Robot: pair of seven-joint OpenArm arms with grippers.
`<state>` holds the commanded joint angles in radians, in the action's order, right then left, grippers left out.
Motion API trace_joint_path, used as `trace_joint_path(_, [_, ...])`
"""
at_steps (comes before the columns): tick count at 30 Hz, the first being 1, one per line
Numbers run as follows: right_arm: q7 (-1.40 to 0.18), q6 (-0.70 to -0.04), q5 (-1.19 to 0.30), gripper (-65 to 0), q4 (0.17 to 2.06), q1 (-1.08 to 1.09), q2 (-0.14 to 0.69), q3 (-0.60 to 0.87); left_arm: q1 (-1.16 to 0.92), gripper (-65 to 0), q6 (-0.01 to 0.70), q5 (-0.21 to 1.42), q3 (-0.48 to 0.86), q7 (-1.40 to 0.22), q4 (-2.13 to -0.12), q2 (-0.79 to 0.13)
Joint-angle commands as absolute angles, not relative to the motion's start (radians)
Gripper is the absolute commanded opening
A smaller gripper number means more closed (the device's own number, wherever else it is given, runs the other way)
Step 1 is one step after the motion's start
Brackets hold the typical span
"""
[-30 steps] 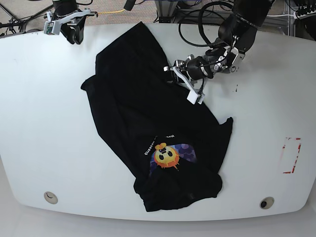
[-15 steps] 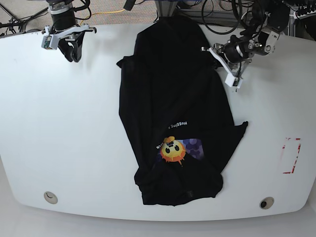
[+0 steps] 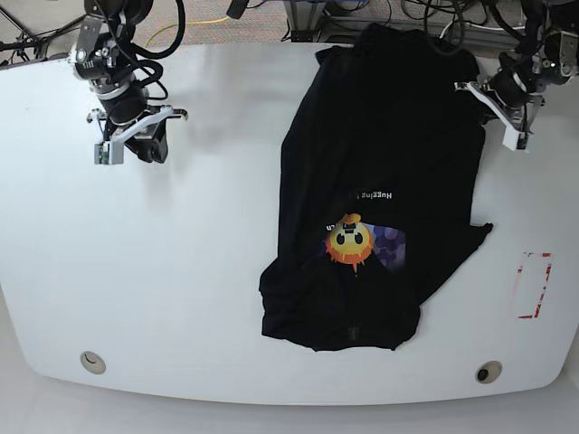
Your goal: Fold the T-shirt properly
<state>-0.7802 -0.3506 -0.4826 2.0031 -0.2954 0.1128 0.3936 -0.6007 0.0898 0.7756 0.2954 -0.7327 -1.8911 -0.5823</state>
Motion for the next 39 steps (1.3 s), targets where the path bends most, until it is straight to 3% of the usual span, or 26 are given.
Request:
trace_joint_path(4, [-0.843,-0.351,-0.479,-51.8,2.0,-0.183,0.131,0.289,-0.593,-65.0,0.094,0.776,0.4,-0.806,-1.879,-0.581])
trace_joint_path(8, [-0.845,-0.357,-0.43,-37.3,1.933,-0.102,0.136,0.194,-0.591,-65.0,0.096,0.776,0.473,-0.849,-1.87,-0.582])
trace_joint_path(11, [-0.842,-0.406,-0.384,-30.8,1.899,-0.042,0.134,0.12,-0.588,-64.9,0.097,0.776,0.521,-0.848,-1.84,-0.591])
trace_joint_path(18, [-0.837,-0.475,-0.289,-30.8,1.753,0.116,0.133,-0.085,-0.542,-64.7,0.147,0.776,0.57,-0.909,-1.822,-0.613])
trace_joint_path(26, [-0.705,-0.478,-0.188,-30.8,1.497,0.286,0.128,-0.361,-0.542,-64.7,0.148,0.776,0.579,-0.918,-1.821,-0.61])
trace_joint_path(34, [-0.581,-0.478,-0.101,-30.8,1.242,0.4,0.059,-0.395,-0.544,-64.7,0.148,0.776,0.578,-0.918,-1.816,-0.605])
trace_joint_path(39, [-0.515,-0.478,-0.004,-30.8,1.196,0.41,0.035,-0.392,-0.544,-64.7,0.148,0.776,0.553,-0.918,-1.816,-0.605])
